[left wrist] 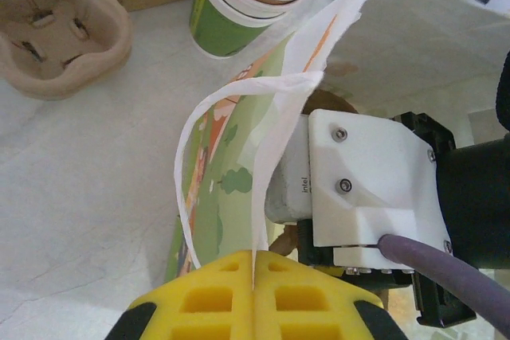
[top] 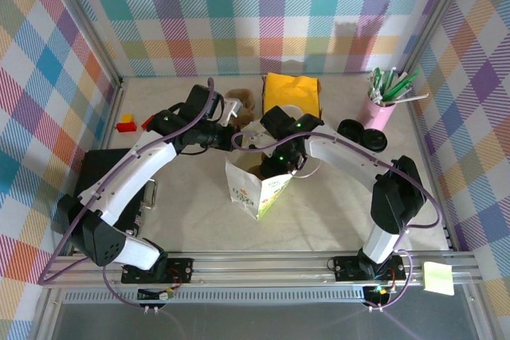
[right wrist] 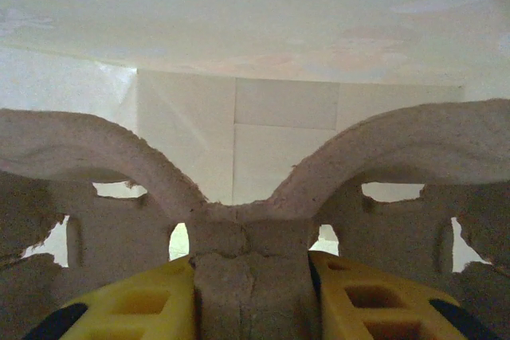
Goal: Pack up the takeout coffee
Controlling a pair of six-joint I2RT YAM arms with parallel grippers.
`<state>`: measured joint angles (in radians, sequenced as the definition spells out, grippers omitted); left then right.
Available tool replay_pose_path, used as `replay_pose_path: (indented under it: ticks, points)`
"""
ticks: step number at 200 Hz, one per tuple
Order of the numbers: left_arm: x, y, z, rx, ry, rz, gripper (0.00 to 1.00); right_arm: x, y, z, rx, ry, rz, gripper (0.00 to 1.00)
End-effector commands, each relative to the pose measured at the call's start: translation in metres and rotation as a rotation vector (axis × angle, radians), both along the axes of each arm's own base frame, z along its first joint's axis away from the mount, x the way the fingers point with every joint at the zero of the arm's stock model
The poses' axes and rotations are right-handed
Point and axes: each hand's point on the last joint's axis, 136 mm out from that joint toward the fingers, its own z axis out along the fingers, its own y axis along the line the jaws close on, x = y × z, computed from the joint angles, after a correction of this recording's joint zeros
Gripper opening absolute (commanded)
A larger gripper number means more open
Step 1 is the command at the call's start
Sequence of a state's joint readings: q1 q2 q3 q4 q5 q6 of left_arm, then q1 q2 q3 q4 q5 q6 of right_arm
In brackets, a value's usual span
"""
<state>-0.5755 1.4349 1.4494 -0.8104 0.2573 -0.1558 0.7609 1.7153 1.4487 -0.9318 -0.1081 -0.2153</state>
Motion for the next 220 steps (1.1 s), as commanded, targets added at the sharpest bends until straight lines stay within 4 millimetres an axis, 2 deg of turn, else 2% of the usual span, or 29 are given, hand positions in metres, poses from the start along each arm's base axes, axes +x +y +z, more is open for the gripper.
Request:
replay_pose_path:
  ticks: [1, 56, 132, 153, 176, 192, 220]
  points:
    - [-0.002, 0.005, 0.012, 0.052, -0.054, 0.012, 0.00, -0.009, -0.004, -0.017, -0.049, 0.038, 0.013, 0.35]
    - [-0.004, 0.000, 0.014, 0.027, -0.053, 0.006, 0.00, -0.009, -0.008, -0.034, -0.108, 0.058, 0.018, 0.37]
    - [-0.006, -0.003, 0.011, 0.004, -0.034, 0.004, 0.00, -0.010, -0.001, -0.043, -0.099, 0.072, 0.022, 0.43]
    - [-0.007, -0.003, 0.011, 0.005, -0.030, 0.002, 0.00, -0.010, 0.001, -0.037, -0.085, 0.068, 0.025, 0.45]
    - [-0.008, -0.003, 0.010, 0.006, -0.026, -0.003, 0.00, -0.009, 0.003, -0.022, -0.070, 0.052, 0.028, 0.55]
    - [-0.009, -0.004, 0.009, 0.005, -0.021, -0.007, 0.00, -0.009, 0.005, -0.005, -0.043, 0.032, 0.032, 0.61]
    - [-0.009, -0.003, 0.008, 0.009, -0.018, -0.007, 0.00, -0.010, 0.009, 0.025, 0.018, 0.000, 0.031, 0.66]
